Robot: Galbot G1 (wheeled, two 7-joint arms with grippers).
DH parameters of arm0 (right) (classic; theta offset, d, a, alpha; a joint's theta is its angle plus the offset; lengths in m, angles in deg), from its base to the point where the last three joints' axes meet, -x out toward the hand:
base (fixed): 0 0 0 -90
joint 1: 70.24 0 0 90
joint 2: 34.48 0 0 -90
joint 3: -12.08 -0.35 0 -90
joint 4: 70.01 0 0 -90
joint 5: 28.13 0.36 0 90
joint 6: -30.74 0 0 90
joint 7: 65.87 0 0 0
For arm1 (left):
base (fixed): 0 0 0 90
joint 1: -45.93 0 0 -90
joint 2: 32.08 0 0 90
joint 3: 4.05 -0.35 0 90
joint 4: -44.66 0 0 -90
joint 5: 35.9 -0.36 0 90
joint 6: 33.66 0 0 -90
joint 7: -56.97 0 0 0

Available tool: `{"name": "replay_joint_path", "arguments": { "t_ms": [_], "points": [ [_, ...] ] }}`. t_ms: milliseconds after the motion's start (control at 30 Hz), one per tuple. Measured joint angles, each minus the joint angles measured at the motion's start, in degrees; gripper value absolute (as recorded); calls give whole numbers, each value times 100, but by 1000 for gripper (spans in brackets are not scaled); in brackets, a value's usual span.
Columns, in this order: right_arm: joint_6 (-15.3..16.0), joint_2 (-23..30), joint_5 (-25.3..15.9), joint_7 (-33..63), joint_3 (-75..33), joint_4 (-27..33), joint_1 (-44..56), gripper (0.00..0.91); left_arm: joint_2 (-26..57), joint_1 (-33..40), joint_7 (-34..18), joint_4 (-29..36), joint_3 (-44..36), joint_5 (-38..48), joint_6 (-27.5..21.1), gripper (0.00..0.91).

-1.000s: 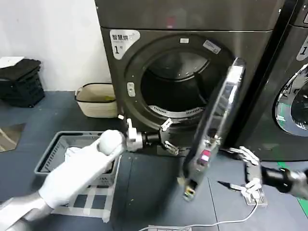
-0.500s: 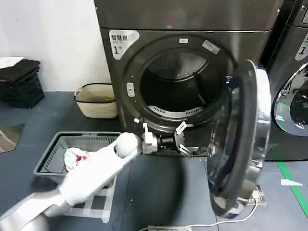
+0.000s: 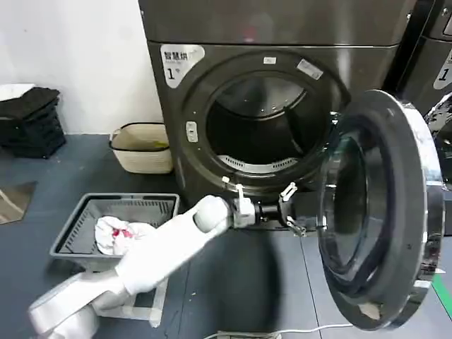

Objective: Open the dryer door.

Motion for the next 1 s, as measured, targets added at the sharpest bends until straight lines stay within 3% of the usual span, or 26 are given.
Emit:
{"name": "replay_joint_path", "arguments": {
  "t_ms": [200,500,767,1000],
  "points": [
    [423,229,-324,827,-307,362,-102,907,-313,203,-216,-325,-155,-126,241,907],
    [1007,484,-852,1738,-722,386,-180,907,-815,539,-265,-844,-304,-157,335,907],
    [1710,611,-800,1803,-1101,106,-121,907,-1205,657,-404,-1279,-332,-306,378,907],
    [1851,751,-783,1778,-1315,-137,-124,907,-1489,701,-717,-1579,-353,-589,289,907]
  ]
}}
